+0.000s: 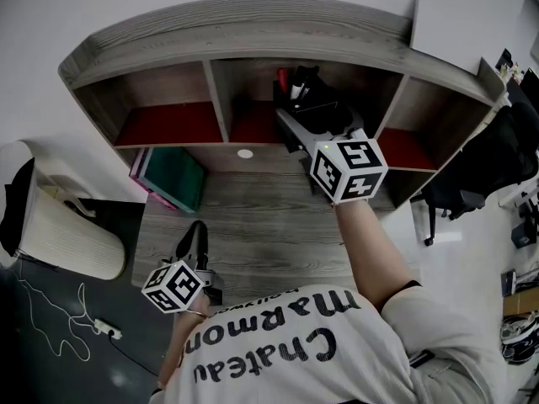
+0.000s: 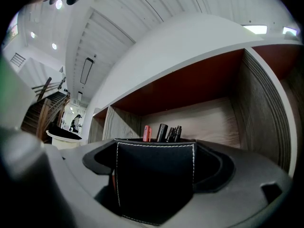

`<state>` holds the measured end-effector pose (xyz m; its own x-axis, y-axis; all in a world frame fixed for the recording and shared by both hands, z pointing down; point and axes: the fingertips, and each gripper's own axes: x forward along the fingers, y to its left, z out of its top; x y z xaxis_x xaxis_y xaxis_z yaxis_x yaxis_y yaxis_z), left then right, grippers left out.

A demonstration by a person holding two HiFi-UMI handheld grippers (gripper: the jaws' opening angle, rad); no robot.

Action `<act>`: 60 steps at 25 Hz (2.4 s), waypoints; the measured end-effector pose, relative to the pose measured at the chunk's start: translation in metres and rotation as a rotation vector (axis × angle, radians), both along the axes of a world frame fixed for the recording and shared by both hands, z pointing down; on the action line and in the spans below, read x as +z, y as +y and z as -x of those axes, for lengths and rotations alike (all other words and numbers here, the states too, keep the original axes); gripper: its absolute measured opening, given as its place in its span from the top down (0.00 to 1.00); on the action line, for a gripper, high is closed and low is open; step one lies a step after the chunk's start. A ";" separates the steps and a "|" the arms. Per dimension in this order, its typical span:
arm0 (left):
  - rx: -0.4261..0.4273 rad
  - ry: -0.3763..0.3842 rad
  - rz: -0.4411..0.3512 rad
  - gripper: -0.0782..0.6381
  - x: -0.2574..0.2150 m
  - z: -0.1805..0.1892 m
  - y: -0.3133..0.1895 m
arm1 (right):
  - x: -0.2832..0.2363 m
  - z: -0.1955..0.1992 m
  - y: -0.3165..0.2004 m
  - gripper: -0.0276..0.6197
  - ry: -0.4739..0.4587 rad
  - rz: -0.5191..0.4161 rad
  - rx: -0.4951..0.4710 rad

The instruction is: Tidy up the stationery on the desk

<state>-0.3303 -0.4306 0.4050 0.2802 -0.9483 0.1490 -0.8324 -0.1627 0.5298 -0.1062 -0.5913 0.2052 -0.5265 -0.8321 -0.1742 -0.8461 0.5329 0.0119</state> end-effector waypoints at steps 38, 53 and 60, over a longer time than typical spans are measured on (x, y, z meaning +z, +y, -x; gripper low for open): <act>-0.021 0.017 0.003 0.87 0.004 0.003 0.012 | 0.000 0.008 -0.014 0.25 0.012 -0.012 0.078; -0.029 0.021 0.003 0.87 0.005 0.009 0.016 | 0.001 0.010 -0.016 0.25 0.032 -0.023 0.242; -0.038 0.021 0.005 0.87 0.005 0.013 0.021 | 0.000 0.009 -0.016 0.25 0.027 -0.030 0.296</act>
